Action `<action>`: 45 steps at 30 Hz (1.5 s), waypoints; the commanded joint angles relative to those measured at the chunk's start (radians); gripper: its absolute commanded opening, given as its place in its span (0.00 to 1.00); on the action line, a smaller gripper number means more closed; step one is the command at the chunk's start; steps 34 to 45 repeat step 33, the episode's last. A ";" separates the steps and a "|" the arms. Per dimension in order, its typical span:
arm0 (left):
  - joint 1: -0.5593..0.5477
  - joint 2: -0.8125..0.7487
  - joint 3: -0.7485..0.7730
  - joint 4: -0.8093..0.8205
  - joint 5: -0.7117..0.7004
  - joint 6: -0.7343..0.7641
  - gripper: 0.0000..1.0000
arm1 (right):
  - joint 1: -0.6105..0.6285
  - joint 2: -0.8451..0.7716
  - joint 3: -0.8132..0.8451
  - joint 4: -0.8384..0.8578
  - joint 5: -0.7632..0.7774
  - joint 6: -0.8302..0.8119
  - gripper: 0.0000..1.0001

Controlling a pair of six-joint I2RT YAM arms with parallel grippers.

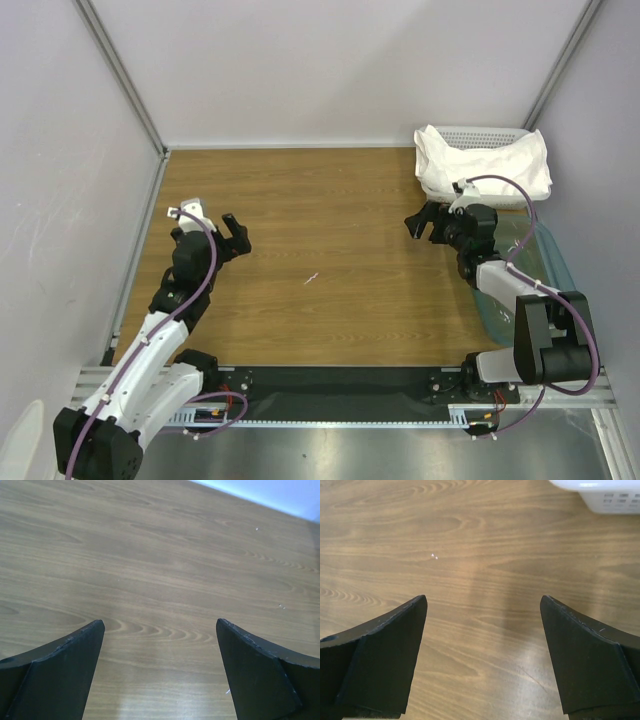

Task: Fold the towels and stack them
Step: Neatly place the folded towel into the bin

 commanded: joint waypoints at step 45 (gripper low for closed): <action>0.006 -0.046 -0.020 0.097 -0.010 0.002 1.00 | 0.008 -0.045 0.051 0.086 0.059 -0.035 1.00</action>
